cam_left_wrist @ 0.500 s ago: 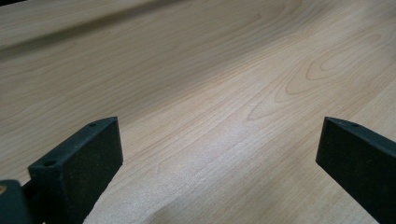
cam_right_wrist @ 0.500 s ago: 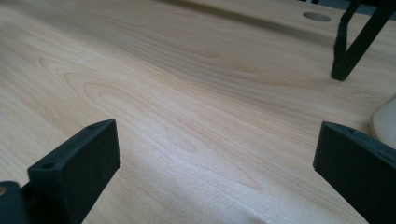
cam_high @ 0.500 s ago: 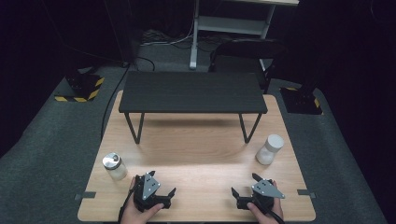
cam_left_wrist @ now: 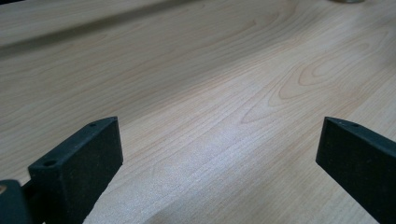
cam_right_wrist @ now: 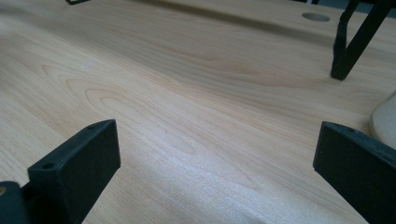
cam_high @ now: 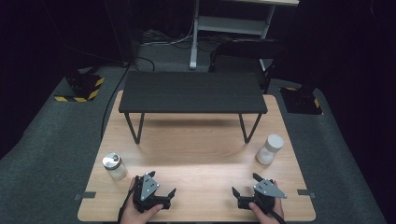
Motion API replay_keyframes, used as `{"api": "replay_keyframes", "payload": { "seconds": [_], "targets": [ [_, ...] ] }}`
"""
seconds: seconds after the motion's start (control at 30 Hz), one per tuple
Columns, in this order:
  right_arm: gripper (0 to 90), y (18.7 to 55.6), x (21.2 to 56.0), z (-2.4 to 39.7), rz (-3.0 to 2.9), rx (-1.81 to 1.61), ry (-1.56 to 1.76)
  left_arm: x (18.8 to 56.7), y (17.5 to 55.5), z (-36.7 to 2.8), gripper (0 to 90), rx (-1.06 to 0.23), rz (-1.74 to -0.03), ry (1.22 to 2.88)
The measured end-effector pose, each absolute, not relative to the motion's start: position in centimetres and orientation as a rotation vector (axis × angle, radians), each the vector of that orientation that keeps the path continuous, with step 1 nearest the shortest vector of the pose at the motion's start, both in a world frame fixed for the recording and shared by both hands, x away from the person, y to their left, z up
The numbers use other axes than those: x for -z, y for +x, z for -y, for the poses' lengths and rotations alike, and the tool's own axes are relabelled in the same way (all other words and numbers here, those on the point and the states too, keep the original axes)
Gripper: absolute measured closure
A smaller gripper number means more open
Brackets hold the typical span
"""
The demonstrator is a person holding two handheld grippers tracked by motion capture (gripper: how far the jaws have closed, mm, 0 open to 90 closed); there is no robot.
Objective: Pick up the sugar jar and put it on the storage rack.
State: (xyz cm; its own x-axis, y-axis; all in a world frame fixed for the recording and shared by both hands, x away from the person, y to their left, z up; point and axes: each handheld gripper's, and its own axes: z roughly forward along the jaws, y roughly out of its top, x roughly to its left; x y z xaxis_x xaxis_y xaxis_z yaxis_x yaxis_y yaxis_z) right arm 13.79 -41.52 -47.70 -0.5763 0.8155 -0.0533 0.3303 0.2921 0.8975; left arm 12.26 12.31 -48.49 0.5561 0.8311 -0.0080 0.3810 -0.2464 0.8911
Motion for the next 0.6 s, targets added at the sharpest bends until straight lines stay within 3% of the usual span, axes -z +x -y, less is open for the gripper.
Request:
{"api": "replay_keyframes", "payload": {
  "seconds": [0.6],
  "targets": [
    [0.1,13.7,47.6,41.6,-2.054,-1.239,1.026,47.1,11.3,-14.4,0.3,-0.658,-0.98,1.756]
  ]
}}
